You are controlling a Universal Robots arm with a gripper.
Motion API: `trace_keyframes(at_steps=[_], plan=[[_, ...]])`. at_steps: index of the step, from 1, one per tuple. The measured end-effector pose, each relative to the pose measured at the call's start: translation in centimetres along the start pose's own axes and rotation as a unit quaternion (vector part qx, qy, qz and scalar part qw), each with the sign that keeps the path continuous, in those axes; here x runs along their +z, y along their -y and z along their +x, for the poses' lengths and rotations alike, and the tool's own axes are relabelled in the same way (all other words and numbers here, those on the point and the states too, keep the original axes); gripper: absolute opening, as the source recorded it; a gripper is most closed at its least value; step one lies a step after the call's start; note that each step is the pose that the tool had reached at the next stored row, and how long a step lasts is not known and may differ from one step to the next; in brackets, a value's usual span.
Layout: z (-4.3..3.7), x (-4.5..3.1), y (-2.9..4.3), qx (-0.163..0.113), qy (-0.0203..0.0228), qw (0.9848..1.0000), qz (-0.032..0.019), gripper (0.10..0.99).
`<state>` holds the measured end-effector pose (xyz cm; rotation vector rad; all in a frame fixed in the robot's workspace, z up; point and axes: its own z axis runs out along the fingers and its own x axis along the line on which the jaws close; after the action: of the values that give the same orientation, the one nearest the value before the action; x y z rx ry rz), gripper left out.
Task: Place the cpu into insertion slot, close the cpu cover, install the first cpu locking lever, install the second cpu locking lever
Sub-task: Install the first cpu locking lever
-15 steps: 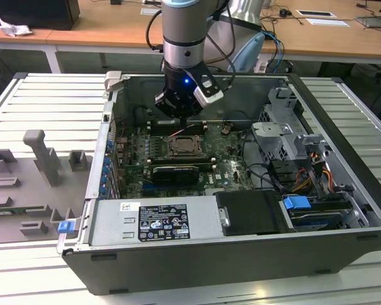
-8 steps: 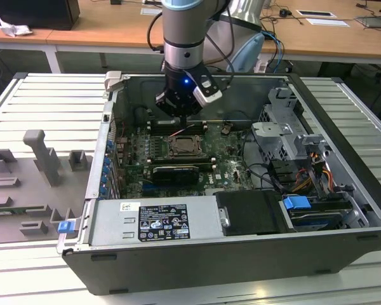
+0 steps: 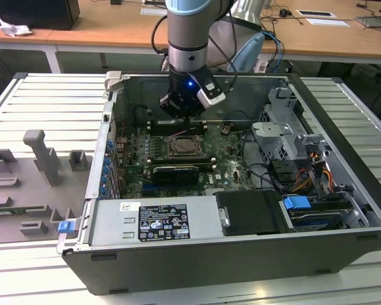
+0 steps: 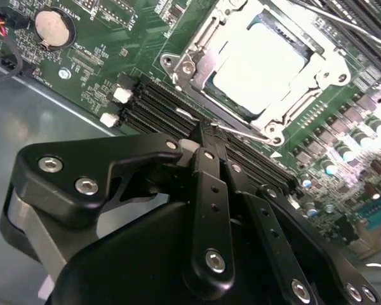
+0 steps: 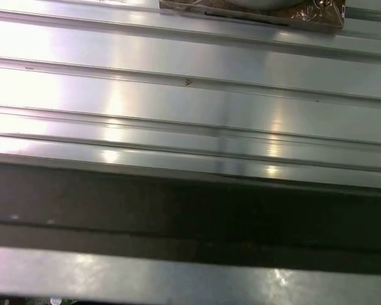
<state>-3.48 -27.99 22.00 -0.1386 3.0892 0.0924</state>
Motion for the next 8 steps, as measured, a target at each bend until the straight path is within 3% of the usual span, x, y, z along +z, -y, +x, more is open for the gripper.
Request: trace_keyframes(at_steps=[8], plan=[[-0.51, 0.79, 0.09, 0.0, 0.0, 1.0, 0.0, 0.106]])
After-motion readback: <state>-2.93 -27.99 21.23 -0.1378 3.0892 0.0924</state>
